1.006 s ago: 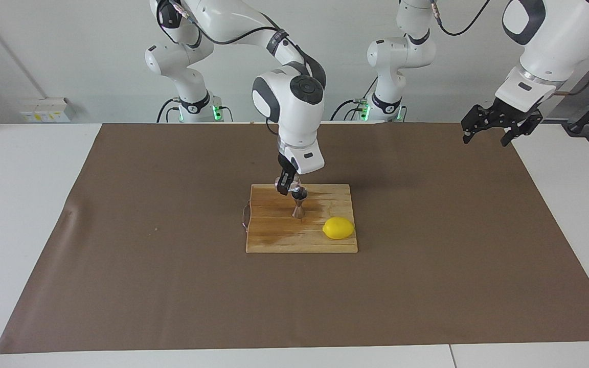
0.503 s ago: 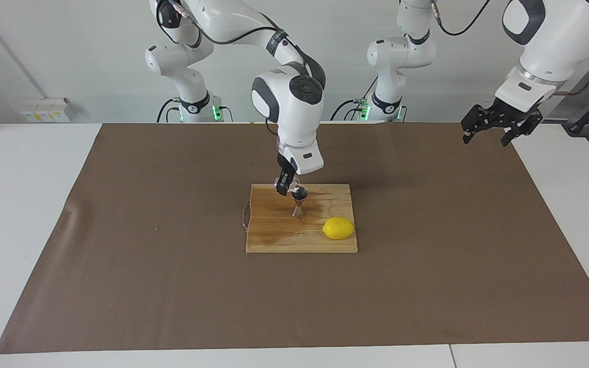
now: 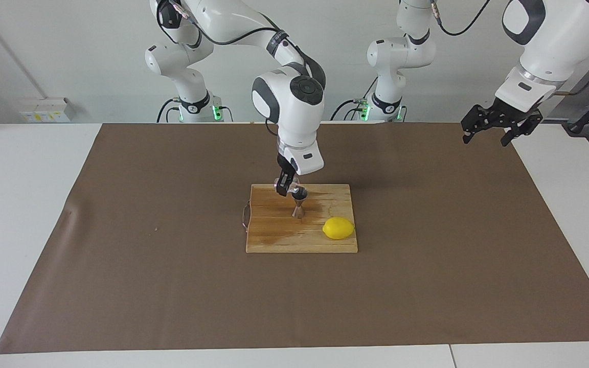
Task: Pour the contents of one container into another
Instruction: 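Hold the clear glass tipped further over the metal cup with the right gripper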
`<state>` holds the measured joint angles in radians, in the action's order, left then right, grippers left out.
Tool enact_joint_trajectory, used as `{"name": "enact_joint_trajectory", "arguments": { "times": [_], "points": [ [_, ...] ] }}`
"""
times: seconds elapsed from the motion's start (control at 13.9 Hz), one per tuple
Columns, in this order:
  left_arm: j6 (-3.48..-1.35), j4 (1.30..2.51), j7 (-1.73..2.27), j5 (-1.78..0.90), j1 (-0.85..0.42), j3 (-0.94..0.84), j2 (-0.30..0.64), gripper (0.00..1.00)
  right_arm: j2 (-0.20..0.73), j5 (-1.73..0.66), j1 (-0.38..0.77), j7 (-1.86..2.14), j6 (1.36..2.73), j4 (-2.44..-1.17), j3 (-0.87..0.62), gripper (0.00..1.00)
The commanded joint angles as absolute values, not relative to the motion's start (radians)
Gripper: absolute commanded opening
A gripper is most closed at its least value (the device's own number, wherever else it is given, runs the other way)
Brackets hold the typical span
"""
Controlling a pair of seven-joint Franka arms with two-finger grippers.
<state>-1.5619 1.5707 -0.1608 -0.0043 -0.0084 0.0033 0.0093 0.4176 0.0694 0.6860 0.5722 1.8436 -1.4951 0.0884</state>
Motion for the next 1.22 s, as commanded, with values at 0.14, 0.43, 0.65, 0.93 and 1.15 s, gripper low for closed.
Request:
{"name": "enact_joint_trajectory", "arguments": {
  "times": [0.14,0.43,0.65,0.93,1.15],
  "points": [
    [-1.563,1.595,-0.16,0.011,-0.008,0.003,-0.014,1.0,0.434,0.106,0.69,0.548,1.819,-1.466,0.086,0.01],
    [-1.563,1.595,-0.158,0.011,-0.008,0.003,-0.015,1.0,0.434,0.088,0.678,0.546,1.831,-1.468,0.075,0.02],
    [-1.563,1.595,-0.158,0.011,-0.008,0.003,-0.015,1.0,0.416,0.046,0.657,0.545,1.859,-1.47,0.075,0.03],
    [-1.563,1.595,-0.158,0.011,-0.008,0.003,-0.014,1.0,0.356,-0.044,0.58,0.566,1.925,-1.505,0.072,0.03],
    [-1.563,1.595,-0.158,0.011,-0.008,0.003,-0.015,1.0,0.312,-0.142,0.482,0.693,1.959,-1.546,0.064,0.04]
  ]
}}
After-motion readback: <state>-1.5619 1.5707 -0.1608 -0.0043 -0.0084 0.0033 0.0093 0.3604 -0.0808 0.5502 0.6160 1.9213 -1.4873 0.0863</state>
